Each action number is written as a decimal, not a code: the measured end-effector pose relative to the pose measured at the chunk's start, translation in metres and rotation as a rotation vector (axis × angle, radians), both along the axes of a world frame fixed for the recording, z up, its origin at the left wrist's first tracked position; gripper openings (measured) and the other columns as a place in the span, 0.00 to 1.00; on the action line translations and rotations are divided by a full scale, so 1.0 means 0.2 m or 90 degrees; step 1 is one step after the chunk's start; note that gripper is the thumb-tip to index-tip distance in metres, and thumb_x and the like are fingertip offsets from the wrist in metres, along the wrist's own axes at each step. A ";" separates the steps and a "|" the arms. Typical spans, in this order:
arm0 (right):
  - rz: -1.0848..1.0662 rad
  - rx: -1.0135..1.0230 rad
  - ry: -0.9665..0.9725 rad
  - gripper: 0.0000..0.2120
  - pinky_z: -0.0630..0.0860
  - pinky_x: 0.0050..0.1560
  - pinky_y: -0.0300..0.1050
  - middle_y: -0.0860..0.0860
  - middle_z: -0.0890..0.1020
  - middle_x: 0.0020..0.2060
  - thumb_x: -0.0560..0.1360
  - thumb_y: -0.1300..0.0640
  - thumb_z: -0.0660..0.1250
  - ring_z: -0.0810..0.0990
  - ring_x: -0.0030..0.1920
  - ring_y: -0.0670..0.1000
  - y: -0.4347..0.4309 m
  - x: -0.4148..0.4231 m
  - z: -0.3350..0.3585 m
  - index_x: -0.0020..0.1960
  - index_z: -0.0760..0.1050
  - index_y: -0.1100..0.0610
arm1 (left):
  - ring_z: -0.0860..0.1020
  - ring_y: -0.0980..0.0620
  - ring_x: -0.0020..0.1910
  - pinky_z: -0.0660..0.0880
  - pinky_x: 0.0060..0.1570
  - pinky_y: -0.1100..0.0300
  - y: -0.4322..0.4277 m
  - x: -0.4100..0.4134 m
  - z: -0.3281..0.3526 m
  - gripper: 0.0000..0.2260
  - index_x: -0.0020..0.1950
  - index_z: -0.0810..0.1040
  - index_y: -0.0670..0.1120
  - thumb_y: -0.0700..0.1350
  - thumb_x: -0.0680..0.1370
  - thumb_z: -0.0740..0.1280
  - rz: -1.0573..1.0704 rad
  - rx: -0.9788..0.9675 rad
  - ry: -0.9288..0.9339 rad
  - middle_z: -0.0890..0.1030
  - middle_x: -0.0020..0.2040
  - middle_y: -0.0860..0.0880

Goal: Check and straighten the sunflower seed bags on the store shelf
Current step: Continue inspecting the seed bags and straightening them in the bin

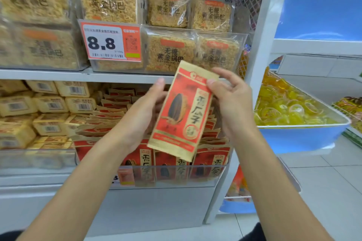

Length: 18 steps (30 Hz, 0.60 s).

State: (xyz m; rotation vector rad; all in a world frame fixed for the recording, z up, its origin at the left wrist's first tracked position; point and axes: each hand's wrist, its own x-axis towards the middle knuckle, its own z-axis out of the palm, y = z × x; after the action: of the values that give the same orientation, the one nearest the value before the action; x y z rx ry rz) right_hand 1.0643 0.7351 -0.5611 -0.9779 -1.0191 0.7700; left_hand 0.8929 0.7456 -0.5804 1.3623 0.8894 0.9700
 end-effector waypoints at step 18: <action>0.234 -0.126 -0.181 0.15 0.80 0.38 0.40 0.55 0.87 0.40 0.77 0.49 0.67 0.85 0.39 0.50 -0.04 -0.12 -0.12 0.47 0.82 0.62 | 0.86 0.46 0.43 0.83 0.39 0.57 -0.02 -0.03 0.01 0.18 0.54 0.83 0.45 0.55 0.83 0.58 0.174 0.066 -0.083 0.87 0.45 0.45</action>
State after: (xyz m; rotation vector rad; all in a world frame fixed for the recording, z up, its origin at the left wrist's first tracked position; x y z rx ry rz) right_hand 1.0405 0.7275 -0.5849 -1.1056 -1.4136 1.0704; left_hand 0.8874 0.7414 -0.5790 1.2686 0.9527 1.3158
